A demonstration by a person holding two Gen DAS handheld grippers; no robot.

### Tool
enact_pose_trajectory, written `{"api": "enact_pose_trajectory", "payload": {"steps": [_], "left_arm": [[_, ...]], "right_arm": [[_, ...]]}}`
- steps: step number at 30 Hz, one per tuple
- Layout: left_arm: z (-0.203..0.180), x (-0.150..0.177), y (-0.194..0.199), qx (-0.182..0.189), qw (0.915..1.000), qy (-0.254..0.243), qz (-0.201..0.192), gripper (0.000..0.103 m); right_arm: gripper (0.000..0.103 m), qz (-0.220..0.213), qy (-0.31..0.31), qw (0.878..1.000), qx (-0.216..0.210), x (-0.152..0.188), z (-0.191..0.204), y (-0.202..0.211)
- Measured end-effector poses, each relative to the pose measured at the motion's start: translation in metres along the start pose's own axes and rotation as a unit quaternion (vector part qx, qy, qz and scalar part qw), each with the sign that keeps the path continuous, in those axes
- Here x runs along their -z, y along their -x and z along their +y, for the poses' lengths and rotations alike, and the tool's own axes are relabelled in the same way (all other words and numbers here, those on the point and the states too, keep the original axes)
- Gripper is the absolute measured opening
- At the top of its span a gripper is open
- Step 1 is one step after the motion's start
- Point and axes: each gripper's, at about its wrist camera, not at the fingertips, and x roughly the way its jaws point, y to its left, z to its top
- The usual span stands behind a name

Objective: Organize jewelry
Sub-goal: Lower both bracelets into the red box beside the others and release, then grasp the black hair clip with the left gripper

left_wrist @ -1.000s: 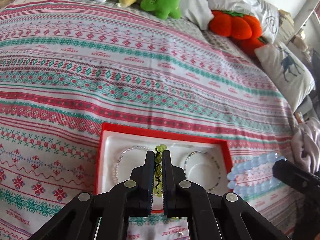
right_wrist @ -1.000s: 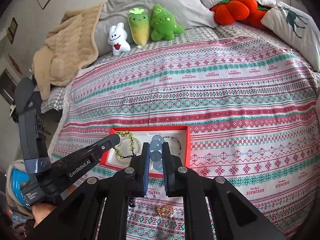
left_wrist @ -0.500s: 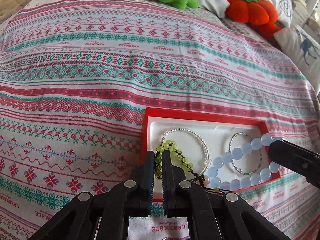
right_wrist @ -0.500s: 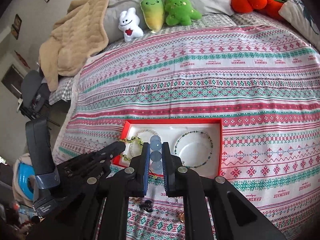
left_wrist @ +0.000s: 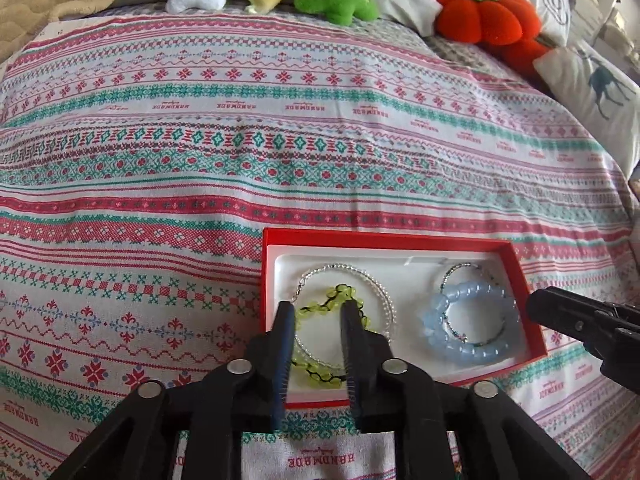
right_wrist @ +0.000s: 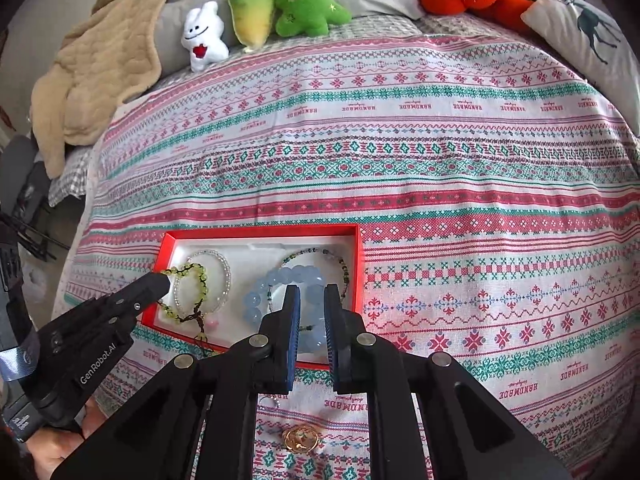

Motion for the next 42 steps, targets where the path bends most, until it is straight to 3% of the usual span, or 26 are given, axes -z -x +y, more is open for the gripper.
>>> {"api": "enact_pose_trajectory", "payload": {"steps": [2, 4, 6, 11, 14, 18, 24, 42], "left_arm": [[-0.002, 0.002, 0.007, -0.007, 0.9999, -0.006, -0.004, 0.036], [-0.003, 0.006, 0.014, -0.011, 0.9999, -0.013, -0.004, 0.043], [-0.003, 0.011, 0.021, -0.017, 0.9997, -0.017, -0.005, 0.053], [-0.001, 0.023, 0.031, -0.03, 0.9994, -0.018, 0.009, 0.076], [0.002, 0.034, 0.034, -0.039, 0.9988, -0.014, 0.025, 0.085], [0.007, 0.049, 0.033, -0.044, 0.9975, 0.0, 0.056, 0.086], [0.007, 0.061, 0.035, -0.049, 0.9966, -0.002, 0.066, 0.091], [0.025, 0.087, 0.03, -0.008, 0.9936, 0.01, 0.113, 0.091]], "right_arm": [[0.015, 0.0, 0.005, 1.0, -0.004, 0.002, 0.003, 0.006], [0.025, -0.003, 0.013, 1.0, -0.005, 0.004, 0.005, 0.013], [0.043, -0.005, 0.017, 1.0, -0.006, 0.008, 0.005, 0.019], [0.047, 0.005, 0.028, 1.0, 0.009, 0.019, 0.004, 0.029], [0.055, 0.008, 0.034, 0.999, 0.017, 0.029, 0.002, 0.034], [0.062, 0.018, 0.032, 0.999, 0.024, 0.042, -0.003, 0.039], [0.069, 0.028, 0.027, 0.999, 0.029, 0.056, -0.01, 0.042], [0.071, 0.091, 0.036, 0.994, 0.056, 0.086, -0.018, 0.017]]}}
